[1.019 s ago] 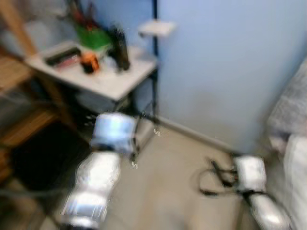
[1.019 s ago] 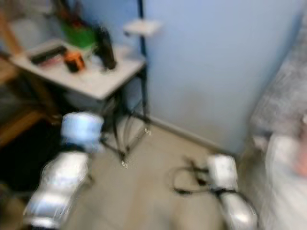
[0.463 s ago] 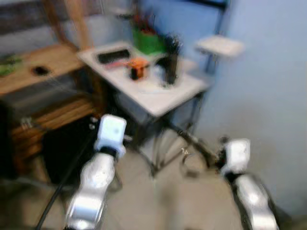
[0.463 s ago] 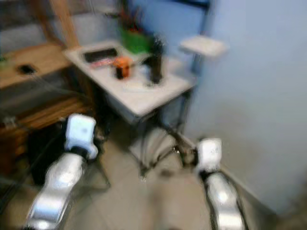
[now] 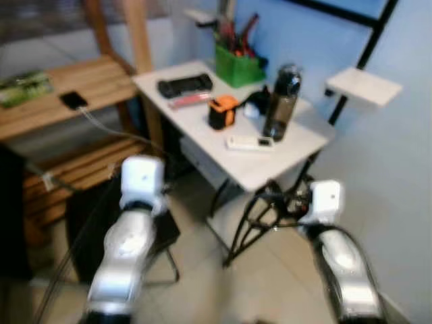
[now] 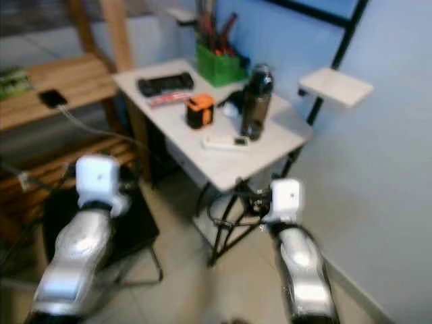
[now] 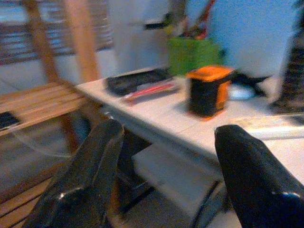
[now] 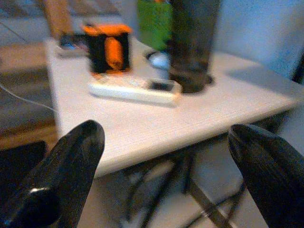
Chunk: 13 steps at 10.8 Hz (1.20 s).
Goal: Clean up the room
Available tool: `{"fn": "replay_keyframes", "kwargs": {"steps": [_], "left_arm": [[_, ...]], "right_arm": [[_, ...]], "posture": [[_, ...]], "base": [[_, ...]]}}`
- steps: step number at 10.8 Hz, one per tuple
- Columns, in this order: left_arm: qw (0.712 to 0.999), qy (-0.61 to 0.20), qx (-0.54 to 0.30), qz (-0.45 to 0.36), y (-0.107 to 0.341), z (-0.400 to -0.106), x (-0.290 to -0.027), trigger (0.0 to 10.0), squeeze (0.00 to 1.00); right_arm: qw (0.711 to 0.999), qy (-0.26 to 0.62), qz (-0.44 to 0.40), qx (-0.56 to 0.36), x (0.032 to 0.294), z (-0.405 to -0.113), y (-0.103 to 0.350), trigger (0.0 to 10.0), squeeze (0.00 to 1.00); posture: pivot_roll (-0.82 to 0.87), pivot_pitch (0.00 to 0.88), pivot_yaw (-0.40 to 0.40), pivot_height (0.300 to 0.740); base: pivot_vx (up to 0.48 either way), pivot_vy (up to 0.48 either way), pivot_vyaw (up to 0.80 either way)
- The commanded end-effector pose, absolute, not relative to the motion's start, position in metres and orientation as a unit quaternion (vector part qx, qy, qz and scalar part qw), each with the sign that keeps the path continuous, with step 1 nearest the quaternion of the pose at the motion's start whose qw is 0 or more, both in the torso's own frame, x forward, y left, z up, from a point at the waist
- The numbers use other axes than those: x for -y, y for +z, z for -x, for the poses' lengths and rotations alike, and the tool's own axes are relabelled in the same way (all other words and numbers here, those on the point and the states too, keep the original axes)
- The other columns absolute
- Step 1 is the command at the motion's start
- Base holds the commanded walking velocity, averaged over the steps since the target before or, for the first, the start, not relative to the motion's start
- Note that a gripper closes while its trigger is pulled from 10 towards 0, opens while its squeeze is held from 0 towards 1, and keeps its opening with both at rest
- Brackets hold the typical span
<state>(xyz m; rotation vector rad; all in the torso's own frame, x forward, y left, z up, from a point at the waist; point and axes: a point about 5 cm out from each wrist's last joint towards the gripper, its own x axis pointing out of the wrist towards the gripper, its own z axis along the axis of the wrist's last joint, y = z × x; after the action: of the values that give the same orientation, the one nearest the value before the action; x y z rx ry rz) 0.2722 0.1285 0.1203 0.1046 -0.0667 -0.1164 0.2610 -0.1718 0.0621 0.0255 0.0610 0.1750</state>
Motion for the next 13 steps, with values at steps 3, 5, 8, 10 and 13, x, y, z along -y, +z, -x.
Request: {"fn": "replay_keyframes", "kwargs": {"steps": [3, 5, 8, 10, 13], "left_arm": [[0.997, -0.042, 0.041, -0.056, 0.121, -0.273, -0.139, 10.0, 0.0], [0.997, -0.043, 0.042, -0.058, 0.121, -0.275, -0.138, 10.0, 0.0], [0.996, -0.034, 0.031, -0.076, 0.118, -0.277, -0.14, 10.0, 0.0], [0.997, -0.028, 0.037, -0.062, 0.121, -0.278, -0.144, 10.0, 0.0], [0.997, -0.015, 0.047, -0.06, 0.122, -0.278, -0.146, 10.0, 0.0]], "right_arm": [[0.993, 0.116, -0.005, -0.019, 0.159, -0.265, 0.068, 10.0, 0.0], [0.992, 0.121, -0.018, -0.017, 0.155, -0.269, 0.07, 10.0, 0.0], [0.991, 0.128, -0.022, -0.019, 0.154, -0.271, 0.07, 10.0, 0.0], [0.993, 0.119, -0.017, -0.023, 0.155, -0.27, 0.068, 10.0, 0.0], [0.993, 0.113, -0.015, -0.03, 0.157, -0.271, 0.067, 10.0, 0.0]], "posture": [[0.11, 0.0, -0.007, 0.74], [0.11, 0.0, -0.011, 0.74], [0.11, 0.0, -0.012, 0.74], [0.12, 0.0, -0.013, 0.74], [0.12, 0.0, -0.018, 0.74]], "base": [[0.0, 0.0, 0.0], [0.0, 0.0, 0.0], [0.0, 0.0, 0.0], [0.24, 0.0, 0.0], [0.409, 0.0, 0.0]]}}
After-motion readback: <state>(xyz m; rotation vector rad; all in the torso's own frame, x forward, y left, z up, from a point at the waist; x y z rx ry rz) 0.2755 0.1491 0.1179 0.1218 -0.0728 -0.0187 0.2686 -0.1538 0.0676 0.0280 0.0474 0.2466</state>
